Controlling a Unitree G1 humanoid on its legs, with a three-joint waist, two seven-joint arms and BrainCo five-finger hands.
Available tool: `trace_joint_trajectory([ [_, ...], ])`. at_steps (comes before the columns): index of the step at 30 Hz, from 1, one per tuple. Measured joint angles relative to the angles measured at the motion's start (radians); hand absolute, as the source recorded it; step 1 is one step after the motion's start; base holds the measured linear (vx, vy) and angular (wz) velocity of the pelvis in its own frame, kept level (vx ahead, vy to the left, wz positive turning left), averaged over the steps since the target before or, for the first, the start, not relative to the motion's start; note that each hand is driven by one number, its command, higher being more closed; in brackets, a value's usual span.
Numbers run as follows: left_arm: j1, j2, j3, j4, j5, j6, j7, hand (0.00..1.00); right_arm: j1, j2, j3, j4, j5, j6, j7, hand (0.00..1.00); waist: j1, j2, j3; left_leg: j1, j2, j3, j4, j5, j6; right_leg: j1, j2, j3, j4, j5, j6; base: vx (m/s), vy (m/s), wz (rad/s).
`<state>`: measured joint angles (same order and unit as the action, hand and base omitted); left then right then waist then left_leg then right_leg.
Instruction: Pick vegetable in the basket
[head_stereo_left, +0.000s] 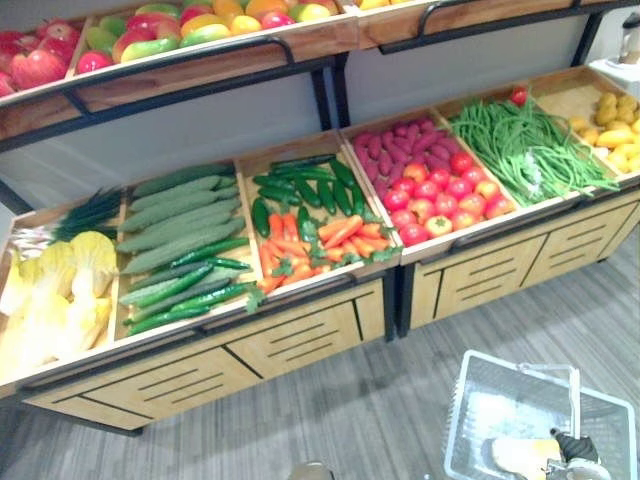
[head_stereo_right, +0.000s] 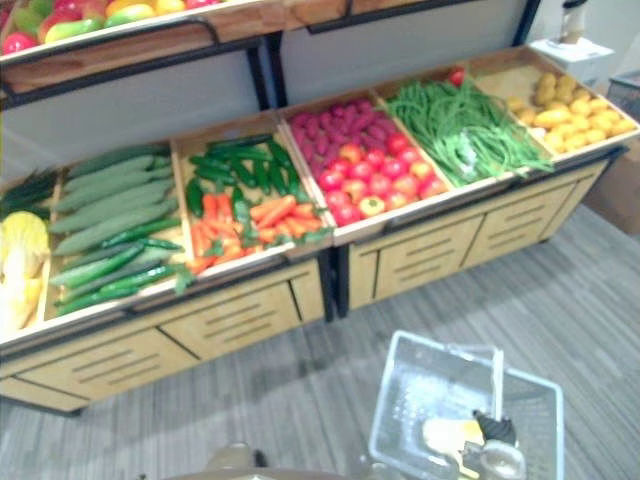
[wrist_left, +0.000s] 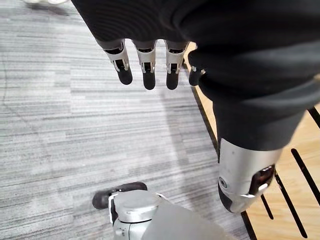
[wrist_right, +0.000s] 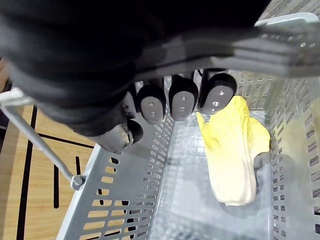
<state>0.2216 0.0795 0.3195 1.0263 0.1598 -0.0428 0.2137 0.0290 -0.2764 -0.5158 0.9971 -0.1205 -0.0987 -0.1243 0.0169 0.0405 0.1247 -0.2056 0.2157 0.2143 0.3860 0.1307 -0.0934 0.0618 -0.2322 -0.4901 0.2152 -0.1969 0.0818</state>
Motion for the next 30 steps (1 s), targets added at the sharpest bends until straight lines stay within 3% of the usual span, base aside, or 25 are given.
trace_joint_trajectory([
  [5,-0.002,-0.009,0.011,0.001,0.002,0.002,0.004,0.00,-0.006,0.002,-0.025,0.006,-0.001,0.003,-0.010,1.00,-0.003,-0.005,0.007,0.060,-0.042,0.019,-0.267,-0.009,-0.018,0.034,-0.006,0.000,-0.031,0.019,0.009,0.12,0.069,-0.06],
  [6,0.001,-0.018,0.017,0.001,0.002,0.001,0.007,0.00,-0.006,0.001,-0.024,0.009,-0.003,0.003,-0.015,1.00,-0.007,0.003,0.008,0.082,-0.046,0.019,-0.315,0.054,-0.002,0.059,0.005,0.010,-0.047,0.022,0.020,0.09,0.111,-0.15],
  [9,-0.023,-0.021,0.029,-0.001,0.013,0.000,0.008,0.00,-0.017,0.016,-0.018,0.008,-0.036,0.001,-0.023,1.00,-0.017,-0.003,0.011,0.108,-0.061,0.032,-0.338,-0.036,0.003,0.082,0.007,0.038,-0.111,0.046,0.065,0.16,0.197,-0.06],
  [11,-0.049,-0.003,0.028,-0.004,0.020,0.001,0.009,0.00,-0.043,0.032,0.011,0.007,-0.038,0.001,-0.021,1.00,-0.011,-0.047,0.037,0.104,-0.088,0.054,-0.346,-0.056,0.018,0.073,-0.012,0.059,-0.136,0.067,0.091,0.06,0.159,-0.18],
  [16,-0.052,0.013,-0.013,0.004,0.021,0.002,0.014,0.00,-0.054,0.052,0.048,-0.001,-0.044,-0.001,-0.020,1.00,-0.003,-0.082,0.045,0.107,-0.136,0.098,-0.325,-0.123,0.035,0.044,-0.077,0.095,-0.123,0.066,0.090,0.06,0.133,-0.24],
  [17,-0.052,0.013,-0.021,0.009,0.021,0.002,0.014,0.00,-0.052,0.057,0.047,0.000,-0.044,0.000,-0.020,1.00,0.002,-0.083,0.046,0.119,-0.150,0.106,-0.328,-0.151,0.037,0.038,-0.095,0.114,-0.093,0.067,0.094,0.09,0.155,-0.33],
  [18,-0.050,0.011,-0.035,0.017,0.021,0.004,0.015,0.00,-0.047,0.058,0.052,0.000,-0.044,0.000,-0.020,1.00,0.002,-0.065,0.043,0.125,-0.152,0.108,-0.332,-0.159,0.041,-0.011,-0.111,0.140,0.010,0.073,0.086,0.08,0.118,-0.29],
  [21,-0.053,0.043,-0.060,0.007,0.020,0.001,0.016,0.00,-0.062,0.063,0.054,-0.006,-0.043,0.001,-0.030,1.00,0.002,-0.051,0.036,0.152,-0.130,0.109,-0.343,-0.172,0.046,-0.156,-0.121,0.218,0.275,0.157,0.022,0.12,0.120,-0.12],
  [22,-0.053,0.059,-0.059,0.005,0.020,0.001,0.017,0.00,-0.059,0.064,0.054,-0.010,-0.041,0.001,-0.035,1.00,0.001,-0.053,0.037,0.174,-0.122,0.104,-0.351,-0.171,0.045,-0.183,-0.119,0.239,0.336,0.208,0.022,0.22,0.097,0.05],
  [23,-0.051,0.078,-0.058,0.001,0.020,0.002,0.019,0.00,-0.049,0.066,0.058,-0.012,-0.039,-0.003,-0.040,1.00,-0.001,-0.047,0.037,0.189,-0.109,0.094,-0.353,-0.173,0.055,-0.201,-0.116,0.249,0.380,0.212,0.026,0.18,0.045,0.17],
  [24,-0.050,0.086,-0.057,-0.002,0.020,0.002,0.019,0.00,-0.046,0.069,0.067,-0.012,-0.040,-0.005,-0.038,1.00,-0.001,-0.057,0.033,0.189,-0.104,0.084,-0.352,-0.183,0.064,-0.199,-0.116,0.249,0.374,0.183,0.026,0.17,-0.002,0.28],
  [25,-0.056,0.104,-0.044,-0.007,0.020,0.002,0.021,0.00,-0.043,0.074,0.097,-0.012,-0.040,-0.011,-0.034,1.00,0.001,-0.078,0.029,0.191,-0.094,0.071,-0.351,-0.190,0.060,-0.202,-0.099,0.230,0.320,0.116,0.037,0.17,-0.038,0.26],
  [26,-0.064,0.114,-0.037,-0.007,0.019,0.003,0.021,0.00,-0.045,0.077,0.097,-0.012,-0.040,-0.014,-0.034,1.00,0.000,-0.078,0.030,0.191,-0.083,0.057,-0.350,-0.190,0.055,-0.206,-0.083,0.222,0.264,0.104,0.040,0.18,-0.050,0.26],
  [28,-0.082,0.108,-0.037,-0.008,0.019,0.002,0.021,0.00,-0.055,0.078,0.102,-0.012,-0.040,-0.014,-0.032,1.00,0.000,-0.072,0.034,0.191,-0.062,0.038,-0.352,-0.188,0.046,-0.225,-0.053,0.237,0.142,0.108,0.047,0.18,-0.115,0.32],
  [30,-0.100,0.106,-0.034,-0.008,0.020,0.002,0.022,0.00,-0.060,0.083,0.103,-0.012,-0.039,-0.012,-0.032,1.00,-0.002,-0.072,0.035,0.191,-0.048,0.014,-0.352,-0.185,0.028,-0.237,-0.037,0.254,0.022,0.136,0.079,0.17,-0.200,0.50],
])
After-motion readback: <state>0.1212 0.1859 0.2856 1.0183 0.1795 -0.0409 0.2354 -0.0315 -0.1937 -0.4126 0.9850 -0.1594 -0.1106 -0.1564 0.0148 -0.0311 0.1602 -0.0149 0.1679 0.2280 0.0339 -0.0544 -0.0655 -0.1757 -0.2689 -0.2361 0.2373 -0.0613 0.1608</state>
